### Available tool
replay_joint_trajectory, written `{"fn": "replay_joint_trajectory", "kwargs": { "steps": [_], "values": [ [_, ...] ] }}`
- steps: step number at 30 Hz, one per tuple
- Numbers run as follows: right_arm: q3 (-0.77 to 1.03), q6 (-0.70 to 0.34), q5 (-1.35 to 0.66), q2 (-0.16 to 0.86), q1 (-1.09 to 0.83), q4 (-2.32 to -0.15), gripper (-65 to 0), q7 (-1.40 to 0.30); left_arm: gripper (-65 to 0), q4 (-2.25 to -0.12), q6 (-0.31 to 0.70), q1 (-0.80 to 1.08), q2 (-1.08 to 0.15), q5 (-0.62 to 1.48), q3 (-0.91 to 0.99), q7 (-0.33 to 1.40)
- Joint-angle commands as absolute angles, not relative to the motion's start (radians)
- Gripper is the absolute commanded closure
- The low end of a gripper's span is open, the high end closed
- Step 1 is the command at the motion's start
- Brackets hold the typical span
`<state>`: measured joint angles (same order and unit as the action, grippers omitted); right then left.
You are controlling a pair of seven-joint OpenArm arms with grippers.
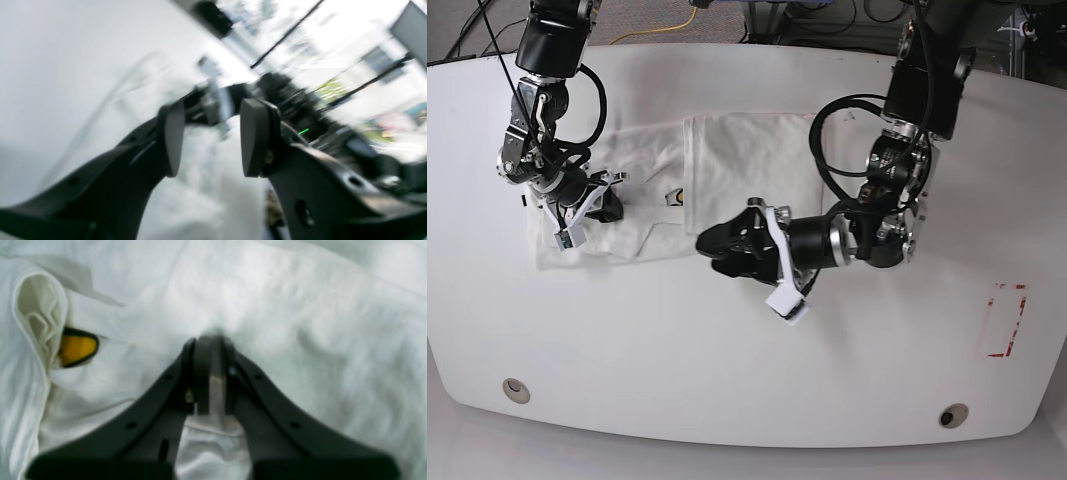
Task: Layout the t-shirt on the table in an organized manner, then fold the t-shirt properly
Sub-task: 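Lift the strip end with the left gripper and fold it toward the right gripper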
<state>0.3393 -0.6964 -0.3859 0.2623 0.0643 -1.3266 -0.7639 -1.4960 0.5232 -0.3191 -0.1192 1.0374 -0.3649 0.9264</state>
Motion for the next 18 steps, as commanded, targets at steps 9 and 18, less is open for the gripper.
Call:
{"fn": "replay_joint_trajectory", "kwargs": {
  "steps": [9, 18],
  "values": [
    [0.346, -0.698, -0.394, 0.251, 0.105, -1.357, -6.0, -0.750, -24.7, -1.580, 0.541, -0.248, -0.220, 0.820, -0.384, 0.783],
    [0.344, -0.698, -0.394, 0.229, 0.107, -1.357, -6.0, -0.750, -1.7, -1.570, 0.541, -0.197, -0.220, 0.702, -0.435, 0.783]
  ]
}}
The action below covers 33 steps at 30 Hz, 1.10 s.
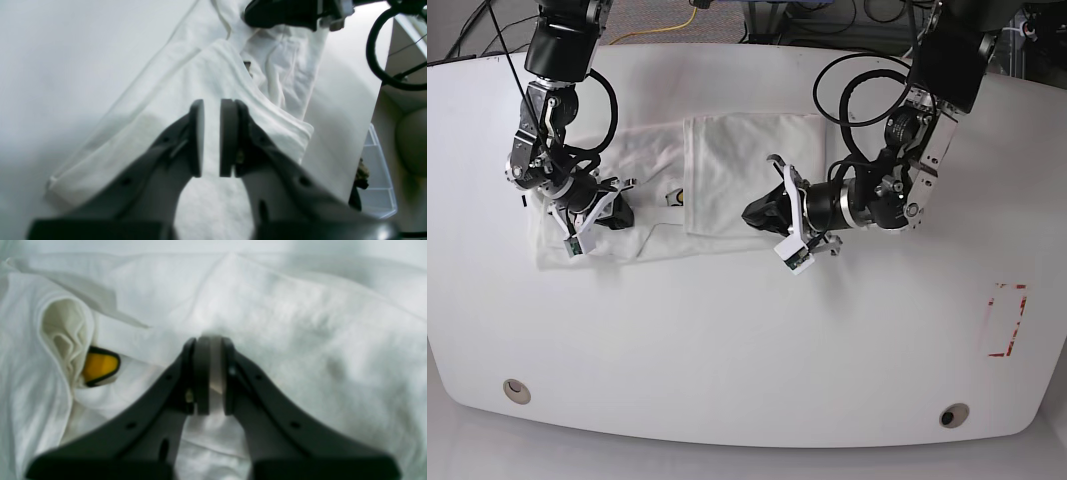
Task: Layout the t-shirt on the table in an organized manner, then fold the t-shirt properly
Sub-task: 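Lift the strip end with the left gripper and fold it toward the right gripper, then open the left gripper and release the folded end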
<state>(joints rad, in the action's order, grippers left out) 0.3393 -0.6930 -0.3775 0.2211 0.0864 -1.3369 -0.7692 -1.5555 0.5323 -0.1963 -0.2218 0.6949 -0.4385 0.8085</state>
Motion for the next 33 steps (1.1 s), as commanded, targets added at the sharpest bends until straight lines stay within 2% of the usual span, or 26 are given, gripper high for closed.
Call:
{"fn": "replay_joint_trajectory", "kwargs": {
  "steps": [1, 10, 12, 14, 18, 24, 29, 33],
  "values": [
    [0.346, -0.698, -0.394, 0.225, 0.107, -1.357, -6.0, -0.750, -1.7, -1.569, 0.539, -0.191, -0.220, 0.696, -0.435, 0.783],
    [0.346, -0.698, -0.400, 0.216, 0.104, -1.379, -6.5, -0.750, -1.7, -1.567, 0.539, -0.130, -0.257, 0.647, -0.433, 0.783],
    [0.346, -0.698, -0.395, 0.214, 0.101, -1.414, -8.2, -0.751, -1.7, -1.569, 0.539, -0.117, -0.260, 0.648, -0.433, 0.783],
    [0.346, -0.698, -0.400, 0.211, 0.101, -1.449, -13.2, -0.757, -1.7, -1.580, 0.539, -0.105, -0.263, 0.648, -0.429, 0.783],
    [0.352, -0.698, -0.403, 0.189, 0.091, -1.569, -30.0, -0.819, -1.7, -1.644, 0.541, -0.048, -0.286, 0.648, -0.357, 0.783],
    [0.349, -0.698, -0.404, 0.150, 0.071, -1.797, -48.2, -0.895, -1.7, -1.728, 0.541, 0.004, -0.292, 0.648, -0.228, 0.783],
    [0.346, -0.698, -0.404, 0.090, 0.074, -1.870, -58.8, -0.987, -1.7, -1.767, 0.541, 0.053, -0.294, 0.648, -0.091, 0.783],
    [0.344, -0.698, -0.404, 0.050, 0.074, -1.865, -63.3, -1.012, -1.7, -1.768, 0.542, 0.067, -0.294, 0.648, -0.005, 0.783]
  ]
}}
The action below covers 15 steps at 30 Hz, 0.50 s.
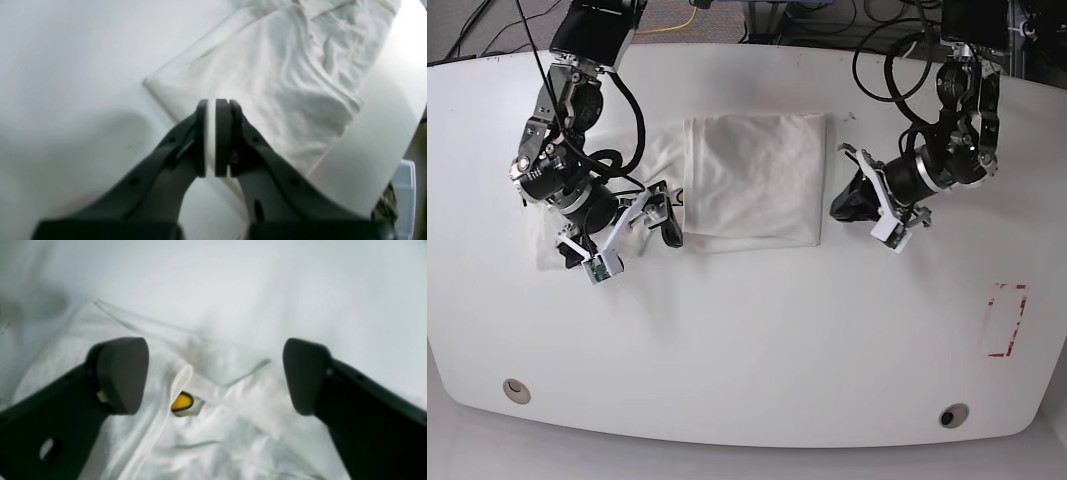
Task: Layout the t-shirt on the table in an organized manner, then fold the t-shirt properly
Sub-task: 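Open the left gripper and release the folded end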
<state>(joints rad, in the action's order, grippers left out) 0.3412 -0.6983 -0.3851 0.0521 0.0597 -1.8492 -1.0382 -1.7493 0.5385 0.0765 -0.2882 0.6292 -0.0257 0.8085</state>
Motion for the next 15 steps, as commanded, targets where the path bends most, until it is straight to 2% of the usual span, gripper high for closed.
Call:
{"fn": "replay_joint_trajectory", "kwargs": {
  "steps": [1, 15],
  "values": [
    [0.344, -0.698, -0.404, 0.039, 0.073, -1.854, -63.7, -1.012, -1.7, -1.768, 0.542, 0.074, -0.297, 0.648, 0.018, 0.783],
    [0.343, -0.698, -0.403, 0.031, 0.077, -1.629, -63.6, -1.007, -1.7, -1.764, 0.671, 0.096, -0.331, 0.644, 0.159, 0.791]
  ]
}}
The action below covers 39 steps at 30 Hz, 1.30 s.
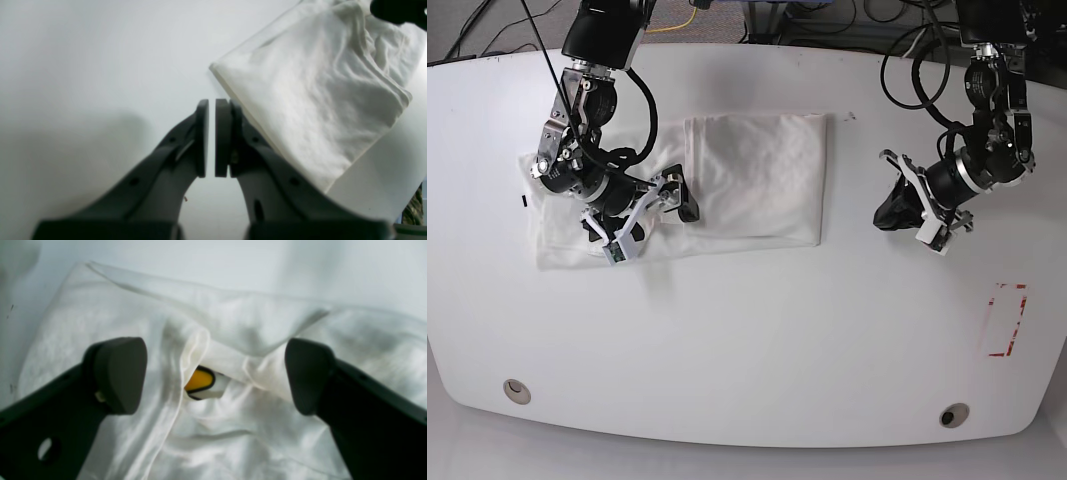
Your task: Layout the t-shirt on the table in an organized manner, then fold the t-shirt properly
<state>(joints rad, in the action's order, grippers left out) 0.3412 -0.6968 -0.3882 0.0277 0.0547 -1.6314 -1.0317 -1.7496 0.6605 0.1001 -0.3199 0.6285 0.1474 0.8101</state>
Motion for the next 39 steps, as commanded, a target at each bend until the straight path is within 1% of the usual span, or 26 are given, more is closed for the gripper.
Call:
{"fn": "replay_joint_trajectory", "kwargs": {
  "steps": [1, 9, 16, 22, 27, 30, 39],
  "values": [
    [0.343, -0.698, -0.403, 0.031, 0.079, -1.623, -63.6, -1.007, -1.7, -1.764, 0.671, 0.096, -0.334, 0.644, 0.162, 0.792],
    [0.334, -0.698, -0.404, 0.030, 0.082, -1.547, -63.6, -1.007, -1.7, -1.762, 0.673, 0.104, -0.341, 0.645, 0.177, 0.794],
    [0.237, -0.698, -0.404, 0.030, 0.091, -1.538, -63.4, -1.006, -1.7, -1.764, 0.673, 0.104, -0.341, 0.645, 0.177, 0.794],
    [0.203, -0.698, -0.404, 0.027, 0.093, -1.538, -63.1, -1.006, -1.7, -1.764, 0.673, 0.104, -0.341, 0.645, 0.177, 0.794],
    [0.208, -0.698, -0.404, 0.027, 0.091, -1.567, -57.7, -1.006, -1.7, -1.764, 0.673, 0.104, -0.341, 0.647, 0.177, 0.794],
    [0.208, -0.698, -0.404, 0.031, 0.088, -1.603, -56.0, -1.006, -1.7, -1.764, 0.674, 0.104, -0.341, 0.647, 0.177, 0.794],
    [0.197, -0.698, -0.404, 0.028, 0.081, -1.682, -56.3, -1.040, -1.8, -1.762, 0.674, 0.114, -0.341, 0.647, 0.177, 0.794]
  ]
}}
